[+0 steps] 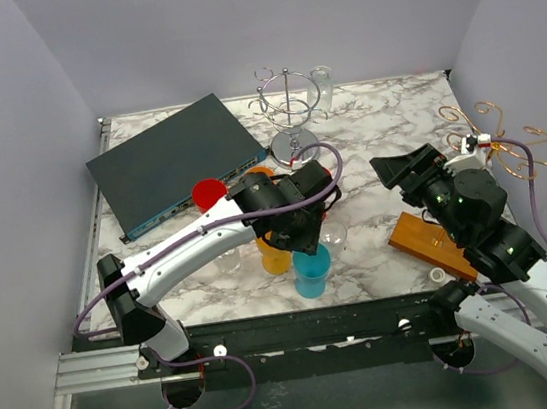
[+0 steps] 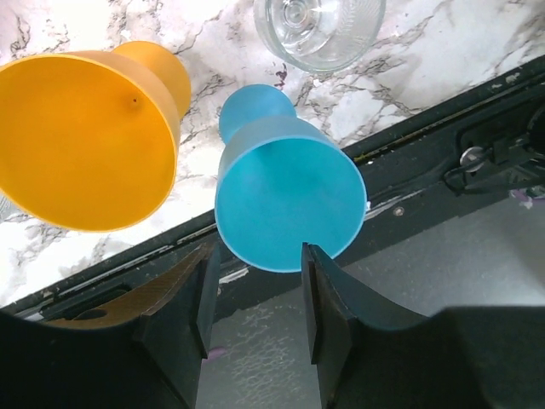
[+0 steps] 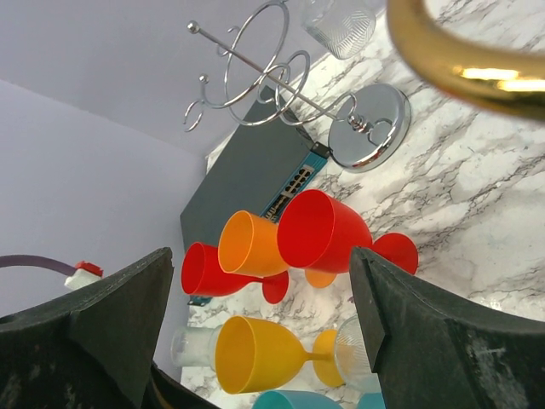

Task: Take the wine glass off the wine glass rack
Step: Place the wine glass at the center of the board.

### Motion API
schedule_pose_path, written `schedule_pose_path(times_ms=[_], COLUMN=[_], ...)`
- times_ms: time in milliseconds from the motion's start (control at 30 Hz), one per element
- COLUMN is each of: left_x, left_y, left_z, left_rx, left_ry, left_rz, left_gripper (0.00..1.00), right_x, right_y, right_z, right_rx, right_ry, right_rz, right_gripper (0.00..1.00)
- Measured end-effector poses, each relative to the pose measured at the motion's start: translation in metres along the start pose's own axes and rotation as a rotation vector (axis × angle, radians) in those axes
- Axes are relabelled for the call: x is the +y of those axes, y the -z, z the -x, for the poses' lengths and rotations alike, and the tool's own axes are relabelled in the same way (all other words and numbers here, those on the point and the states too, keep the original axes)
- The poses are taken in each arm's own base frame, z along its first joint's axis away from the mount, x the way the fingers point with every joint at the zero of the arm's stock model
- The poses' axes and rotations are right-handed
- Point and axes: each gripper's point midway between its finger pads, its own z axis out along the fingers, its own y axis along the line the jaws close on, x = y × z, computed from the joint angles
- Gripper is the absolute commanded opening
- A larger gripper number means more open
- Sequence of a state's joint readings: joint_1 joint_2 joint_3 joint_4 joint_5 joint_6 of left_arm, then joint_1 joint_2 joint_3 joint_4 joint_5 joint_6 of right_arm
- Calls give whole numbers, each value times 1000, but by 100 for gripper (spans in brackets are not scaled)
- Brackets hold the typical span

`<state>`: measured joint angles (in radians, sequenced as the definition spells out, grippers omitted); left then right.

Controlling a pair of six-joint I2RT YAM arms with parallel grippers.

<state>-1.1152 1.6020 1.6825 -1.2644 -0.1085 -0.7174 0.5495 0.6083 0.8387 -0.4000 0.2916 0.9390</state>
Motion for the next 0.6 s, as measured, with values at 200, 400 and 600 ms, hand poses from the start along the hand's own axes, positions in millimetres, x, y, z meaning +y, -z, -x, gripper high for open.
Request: schedule_pose_path(times_ms=[200, 400, 600], left_x=[-13, -37, -39], left_y=[37, 112, 142], left_z=[18, 78, 149], left_rx=[-57, -276, -424], left_ry=[9, 64, 151], left_rz=[-65, -240, -372], left_gripper=[50, 56, 58], right_x=[-3, -5, -25], right_y=[-1, 3, 5], right_z=[-1, -1, -15], right_rx=[-2, -5, 31], right_ry=[14, 24, 24], right_rz=[-3, -1, -54], right_gripper=[91, 90, 90])
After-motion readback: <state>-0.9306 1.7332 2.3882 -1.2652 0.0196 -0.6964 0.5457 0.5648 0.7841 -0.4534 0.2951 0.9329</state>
